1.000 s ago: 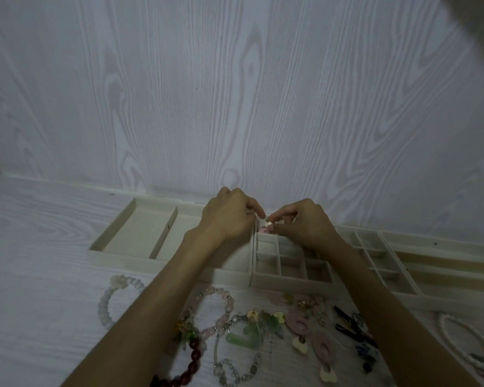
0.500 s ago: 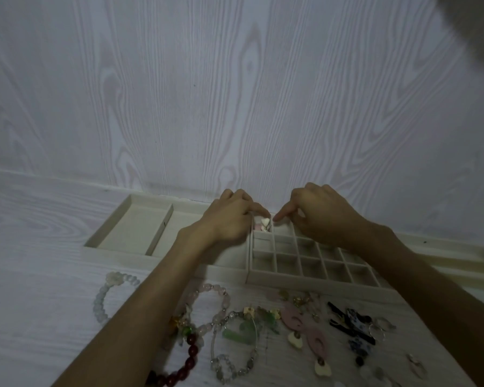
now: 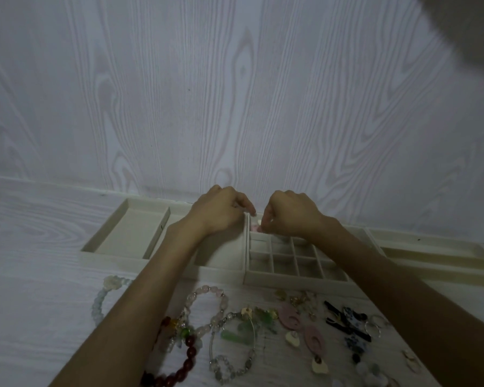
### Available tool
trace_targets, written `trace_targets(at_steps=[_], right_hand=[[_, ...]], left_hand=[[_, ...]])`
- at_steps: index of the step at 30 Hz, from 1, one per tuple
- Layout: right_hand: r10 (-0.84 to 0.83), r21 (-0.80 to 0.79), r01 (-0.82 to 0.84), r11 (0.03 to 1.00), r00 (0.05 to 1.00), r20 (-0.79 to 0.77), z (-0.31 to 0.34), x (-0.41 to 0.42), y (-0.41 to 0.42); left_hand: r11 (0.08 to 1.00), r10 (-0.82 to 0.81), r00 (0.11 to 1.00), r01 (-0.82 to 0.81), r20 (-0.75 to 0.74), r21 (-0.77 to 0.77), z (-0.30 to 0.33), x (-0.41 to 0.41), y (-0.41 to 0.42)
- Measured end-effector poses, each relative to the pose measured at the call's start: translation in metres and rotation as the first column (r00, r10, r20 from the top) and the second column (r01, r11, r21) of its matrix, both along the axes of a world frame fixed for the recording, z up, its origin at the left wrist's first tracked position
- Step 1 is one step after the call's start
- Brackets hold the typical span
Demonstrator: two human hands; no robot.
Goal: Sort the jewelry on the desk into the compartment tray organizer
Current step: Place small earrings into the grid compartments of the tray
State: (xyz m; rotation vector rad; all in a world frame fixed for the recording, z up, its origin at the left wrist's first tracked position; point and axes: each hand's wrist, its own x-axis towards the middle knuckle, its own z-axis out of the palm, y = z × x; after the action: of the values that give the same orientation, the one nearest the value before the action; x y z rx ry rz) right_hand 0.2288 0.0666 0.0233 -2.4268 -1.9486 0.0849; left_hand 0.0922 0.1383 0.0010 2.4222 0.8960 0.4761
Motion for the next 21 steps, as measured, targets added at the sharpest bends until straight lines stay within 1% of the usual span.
trace_targets(at_steps=[3, 6, 10, 12, 14, 16, 18, 19, 21], right_hand=[[0.050, -0.042, -0.049, 0.998, 0.999, 0.021, 0.003, 0.001, 0.003], [0.110, -0.062, -0.105, 0.992, 0.991, 0.078, 0.005, 0.001, 0.007], [0.131, -0.114, -0.123, 0.986, 0.989, 0.068, 0.012, 0.003, 0.011], [0.150, -0.141, -0.136, 0.981, 0.984, 0.097, 0.014, 0.005, 0.013], [0.206, -0.160, -0.184, 0.970, 0.969, 0.138, 0.013, 0.008, 0.011], [0.283, -0.141, -0.259, 0.956, 0.939, 0.197, 0.010, 0.012, 0.009], [0.322, -0.087, -0.310, 0.947, 0.917, 0.234, 0.005, 0.013, 0.006], [0.326, -0.067, -0.319, 0.945, 0.919, 0.219, 0.004, 0.014, 0.006], [0.320, -0.009, -0.321, 0.947, 0.939, 0.129, 0.004, 0.016, 0.005]], left_hand=[[1.000, 0.004, 0.999, -0.004, -0.052, 0.000, -0.002, 0.001, 0.002], [1.000, 0.008, 0.997, -0.006, -0.077, 0.020, -0.003, 0.001, 0.003], [1.000, -0.020, 0.995, 0.019, -0.094, -0.012, -0.002, 0.001, 0.004], [0.999, -0.033, 0.994, 0.030, -0.107, -0.022, -0.002, 0.000, 0.004], [0.998, -0.052, 0.990, 0.049, -0.129, -0.030, -0.001, 0.000, 0.002], [0.997, -0.079, 0.985, 0.077, -0.154, -0.023, -0.001, 0.000, -0.001], [0.996, -0.086, 0.983, 0.091, -0.163, 0.025, 0.000, 0.000, -0.003], [0.994, -0.074, 0.983, 0.085, -0.170, 0.063, 0.000, 0.000, -0.003], [0.988, -0.037, 0.977, 0.067, -0.209, 0.137, 0.001, 0.000, -0.005]])
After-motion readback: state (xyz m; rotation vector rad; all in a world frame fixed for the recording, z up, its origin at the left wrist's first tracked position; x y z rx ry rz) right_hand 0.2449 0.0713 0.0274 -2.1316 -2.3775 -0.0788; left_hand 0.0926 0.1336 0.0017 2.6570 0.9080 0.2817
